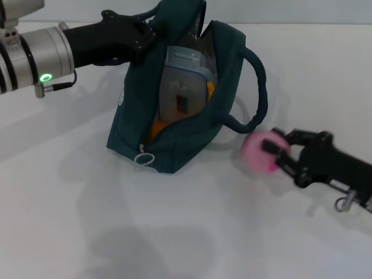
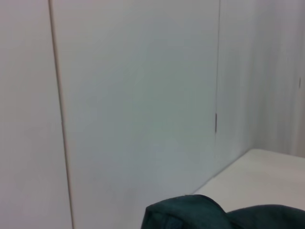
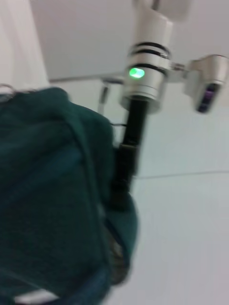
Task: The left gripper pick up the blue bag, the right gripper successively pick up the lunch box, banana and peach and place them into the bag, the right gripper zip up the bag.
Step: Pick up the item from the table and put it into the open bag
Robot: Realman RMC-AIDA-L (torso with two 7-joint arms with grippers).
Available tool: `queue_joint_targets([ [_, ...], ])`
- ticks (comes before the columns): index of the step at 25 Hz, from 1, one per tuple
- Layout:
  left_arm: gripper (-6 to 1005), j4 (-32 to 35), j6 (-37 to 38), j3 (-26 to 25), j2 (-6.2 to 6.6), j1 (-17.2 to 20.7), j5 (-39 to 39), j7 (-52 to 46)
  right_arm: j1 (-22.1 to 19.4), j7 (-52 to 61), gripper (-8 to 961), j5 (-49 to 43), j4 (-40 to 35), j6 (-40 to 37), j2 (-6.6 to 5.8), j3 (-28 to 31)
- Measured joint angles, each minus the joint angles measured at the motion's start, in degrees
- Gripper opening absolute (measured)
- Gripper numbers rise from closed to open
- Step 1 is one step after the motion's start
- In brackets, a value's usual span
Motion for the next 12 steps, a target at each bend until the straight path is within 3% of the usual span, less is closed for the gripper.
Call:
queue_joint_targets([
  [5,38,0.0,0.3,0.0,0.02,0.7,-1.4,0.6,-3.2,-2.5,227,0.0,0.1,-8.8,-0.14,6.9],
  [12,38,0.0,0.2,0.0,0.01,1.1,-1.5,1.2,-1.3,-8.6,171,-0.1,-1.2,-19.7,1.38,7.0],
])
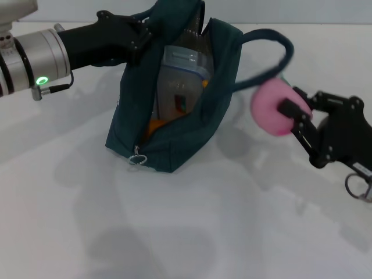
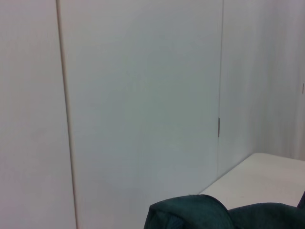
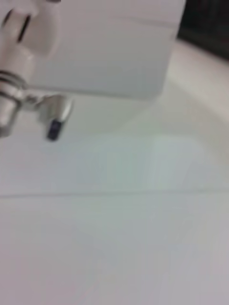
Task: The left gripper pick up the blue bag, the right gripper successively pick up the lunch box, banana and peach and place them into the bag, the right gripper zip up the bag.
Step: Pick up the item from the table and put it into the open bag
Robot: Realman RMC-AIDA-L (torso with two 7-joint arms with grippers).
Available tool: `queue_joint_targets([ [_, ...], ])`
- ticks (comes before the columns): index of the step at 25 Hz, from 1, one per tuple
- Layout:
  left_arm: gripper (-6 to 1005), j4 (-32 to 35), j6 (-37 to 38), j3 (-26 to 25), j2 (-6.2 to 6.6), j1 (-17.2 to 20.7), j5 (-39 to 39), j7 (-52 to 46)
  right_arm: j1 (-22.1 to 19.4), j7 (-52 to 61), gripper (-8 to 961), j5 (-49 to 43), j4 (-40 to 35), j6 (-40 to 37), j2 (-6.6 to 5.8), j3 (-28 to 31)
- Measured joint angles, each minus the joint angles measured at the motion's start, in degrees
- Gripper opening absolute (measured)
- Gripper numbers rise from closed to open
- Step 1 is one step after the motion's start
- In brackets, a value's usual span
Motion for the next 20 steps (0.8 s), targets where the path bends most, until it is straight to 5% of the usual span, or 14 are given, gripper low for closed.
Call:
queue_joint_targets([
  [20,38,-0.1,0.8,0.4,-0.03,0.8,-1.5,1.0,3.7,4.5,66,-2.7,-3.9,-1.0,-0.01,-0.5],
])
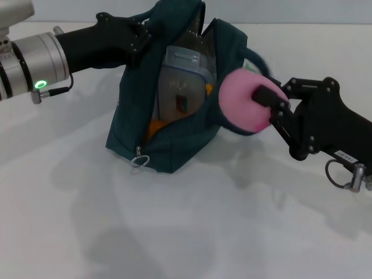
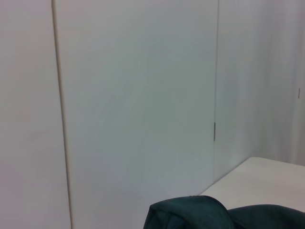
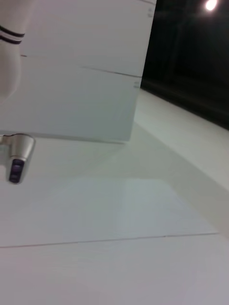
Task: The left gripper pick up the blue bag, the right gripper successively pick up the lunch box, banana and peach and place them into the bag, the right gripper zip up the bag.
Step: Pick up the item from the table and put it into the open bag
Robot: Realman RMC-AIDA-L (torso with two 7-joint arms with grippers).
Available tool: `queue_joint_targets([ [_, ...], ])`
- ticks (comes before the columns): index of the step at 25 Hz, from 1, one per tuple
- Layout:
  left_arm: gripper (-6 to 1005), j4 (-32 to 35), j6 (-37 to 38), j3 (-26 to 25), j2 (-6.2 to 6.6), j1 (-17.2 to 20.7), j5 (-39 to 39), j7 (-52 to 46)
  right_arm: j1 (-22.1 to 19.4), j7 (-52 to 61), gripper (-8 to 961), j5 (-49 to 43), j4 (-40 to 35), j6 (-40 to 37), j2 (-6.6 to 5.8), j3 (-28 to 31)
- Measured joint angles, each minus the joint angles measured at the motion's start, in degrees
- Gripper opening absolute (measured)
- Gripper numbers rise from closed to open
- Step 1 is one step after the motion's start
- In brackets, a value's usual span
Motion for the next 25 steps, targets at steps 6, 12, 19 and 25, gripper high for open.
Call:
queue_joint_targets([
  [6,39,0.0,0.0,0.4,0.0,-0.2,0.0,0.4,3.0,4.3,71,-0.1,-1.4,5.2,0.19,0.1],
  [12,39,0.0,0.0,1.0,0.0,-0.5,-0.4,0.6,11.2,9.0,76,-0.2,-2.5,16.2,0.2,-0.1],
  [19,39,0.0,0.0,2.1,0.0,-0.5,-2.5,1.6,15.4,12.7,83,-4.5,-3.1,25.4,0.27,-0.3],
  [25,39,0.0,0.0,2.1,0.05,-0.2,-3.9,2.1,15.1,14.3,95,-6.1,-3.2,25.5,0.13,-0.4],
])
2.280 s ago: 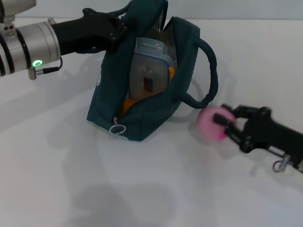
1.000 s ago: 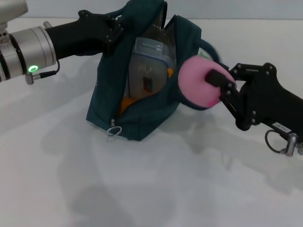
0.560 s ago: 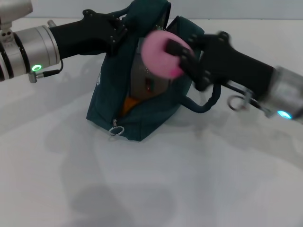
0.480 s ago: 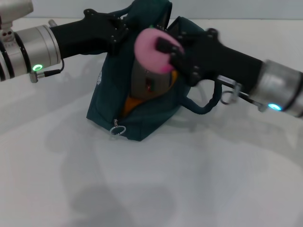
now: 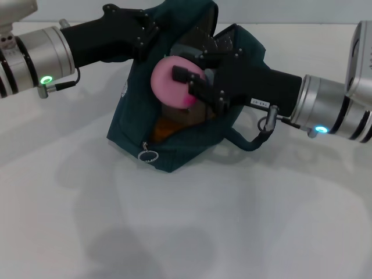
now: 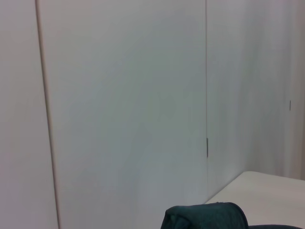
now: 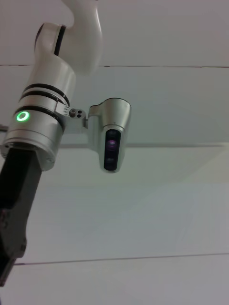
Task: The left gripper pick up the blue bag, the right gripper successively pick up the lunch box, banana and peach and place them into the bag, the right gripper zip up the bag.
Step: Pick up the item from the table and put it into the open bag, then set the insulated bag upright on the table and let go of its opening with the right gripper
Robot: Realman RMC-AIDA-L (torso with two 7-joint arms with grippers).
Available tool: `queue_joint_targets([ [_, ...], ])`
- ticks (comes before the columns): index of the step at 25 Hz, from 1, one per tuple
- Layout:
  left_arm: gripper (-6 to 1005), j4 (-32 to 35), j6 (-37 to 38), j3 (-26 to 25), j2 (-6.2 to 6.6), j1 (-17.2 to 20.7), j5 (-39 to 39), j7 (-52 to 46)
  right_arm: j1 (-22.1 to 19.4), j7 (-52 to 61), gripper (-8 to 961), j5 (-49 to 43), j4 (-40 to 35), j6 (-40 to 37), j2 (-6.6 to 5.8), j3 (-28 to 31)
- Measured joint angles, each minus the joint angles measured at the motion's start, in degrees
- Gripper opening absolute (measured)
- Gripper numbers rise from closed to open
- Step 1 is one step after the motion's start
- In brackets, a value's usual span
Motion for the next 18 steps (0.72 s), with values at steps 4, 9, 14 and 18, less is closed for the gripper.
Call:
queue_joint_targets([
  [4,39,0.0,-0.1,0.1,0.03,0.1,0.1,0.0,-1.0,0.1,128,-0.1,0.0,-0.1,0.11,0.0],
  [9,39,0.0,-0.2,0.1,0.05,0.1,0.2,0.0,-2.7,0.1,397,0.0,-1.5,0.0,0.02,0.8],
  [14,39,-0.3,-0.4,0.1,0.05,0.2,0.4,0.0,-4.4,0.5,496,-0.4,-2.3,-1.4,-0.39,1.7],
  [18,40,-0.4,-0.4,-0.2,0.06,0.4,0.4,0.0,-7.9,6.0,492,-5.7,-4.2,-8.5,-3.91,2.6],
])
